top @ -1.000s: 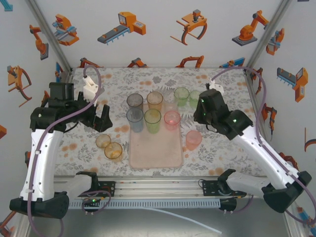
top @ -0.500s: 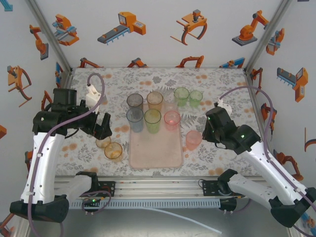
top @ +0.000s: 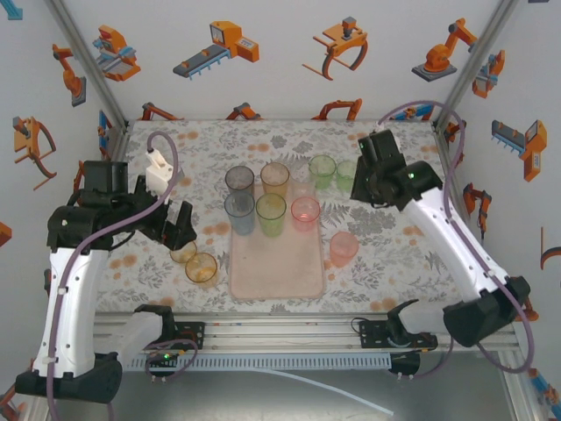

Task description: Place the glasses into the tray

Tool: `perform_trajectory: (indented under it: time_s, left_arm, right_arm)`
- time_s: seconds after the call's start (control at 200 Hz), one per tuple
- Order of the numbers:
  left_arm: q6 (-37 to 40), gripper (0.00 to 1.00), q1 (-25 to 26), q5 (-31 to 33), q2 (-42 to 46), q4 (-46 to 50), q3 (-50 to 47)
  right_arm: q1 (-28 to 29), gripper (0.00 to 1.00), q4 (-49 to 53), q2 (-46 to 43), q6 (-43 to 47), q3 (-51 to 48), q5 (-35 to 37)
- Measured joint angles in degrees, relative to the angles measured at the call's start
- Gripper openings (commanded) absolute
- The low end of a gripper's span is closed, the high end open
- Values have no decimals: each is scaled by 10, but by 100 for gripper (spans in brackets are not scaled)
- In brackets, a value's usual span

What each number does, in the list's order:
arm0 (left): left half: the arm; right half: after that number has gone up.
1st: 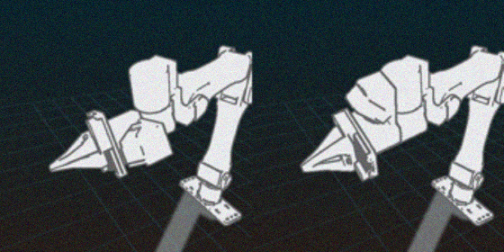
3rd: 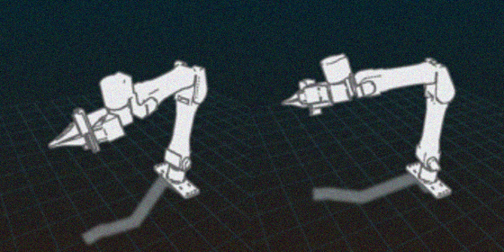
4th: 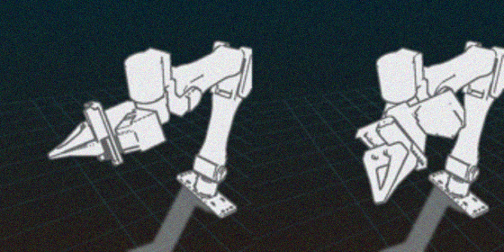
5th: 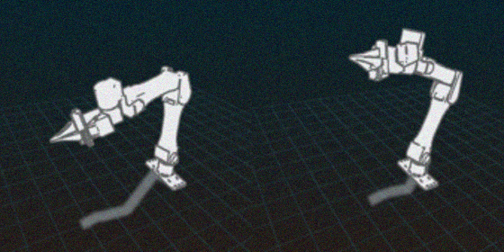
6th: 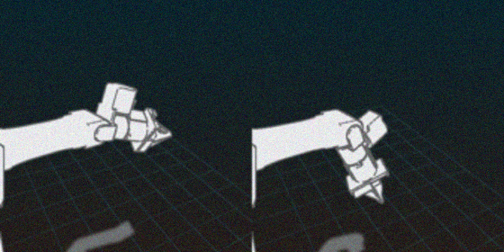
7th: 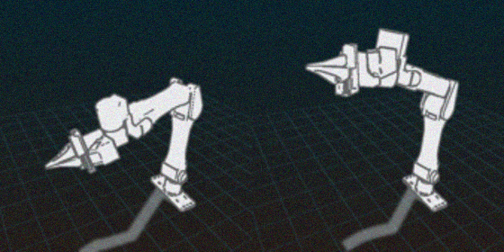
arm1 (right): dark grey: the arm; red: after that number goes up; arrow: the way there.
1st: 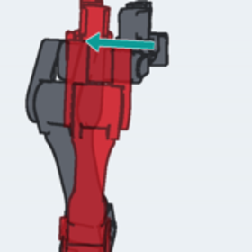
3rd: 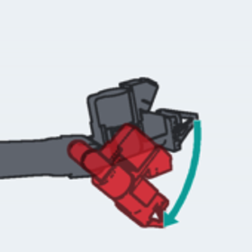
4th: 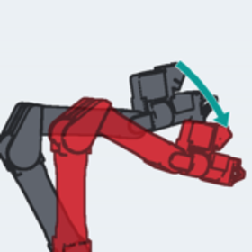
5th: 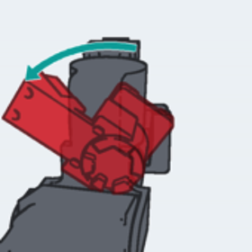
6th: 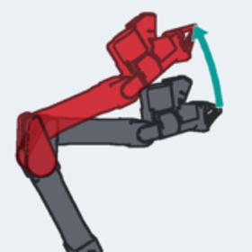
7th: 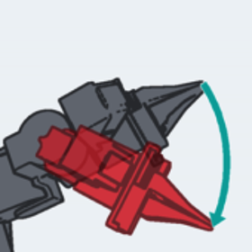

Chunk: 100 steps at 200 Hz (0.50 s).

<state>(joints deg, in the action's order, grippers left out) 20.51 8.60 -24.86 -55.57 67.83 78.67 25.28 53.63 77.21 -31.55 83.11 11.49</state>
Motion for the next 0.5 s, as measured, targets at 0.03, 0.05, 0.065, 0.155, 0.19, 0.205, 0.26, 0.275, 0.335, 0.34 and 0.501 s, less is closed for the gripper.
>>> perform_trajectory:
  time_s: [0.03,0.05,0.065,0.155,0.19,0.205,0.26,0.275,0.335,0.34,0.501]
  left_arm:
    - [-2,97,0,-3,2,0,0]
    - [-3,97,0,-5,4,0,0]
    - [-4,97,0,-6,4,0,0]
    - [-8,97,0,-14,5,0,0]
    - [-9,97,1,-17,5,0,0]
    - [-9,97,1,-18,5,0,0]
    - [-10,97,2,-18,4,0,0]
    - [-10,97,3,-18,4,0,0]
    - [-10,97,4,-18,3,0,0]
    - [-10,97,4,-18,3,0,0]
    - [-13,97,4,-18,0,0,0]
  right_arm:
    - [-10,34,-3,20,11,19,-7]
    - [-16,34,-6,32,18,29,-12]
    - [-20,34,-8,41,22,37,-15]
    - [-40,32,-22,93,50,80,-33]
    - [-45,31,-29,110,59,92,-39]
    - [-48,31,-34,118,63,96,-42]
    - [-57,30,-47,141,73,106,-52]
    - [-59,30,-51,147,76,108,-54]
    - [-66,30,-66,171,86,113,-63]
    - [-67,30,-67,172,87,113,-64]
    - [-79,29,-102,234,108,133,-83]
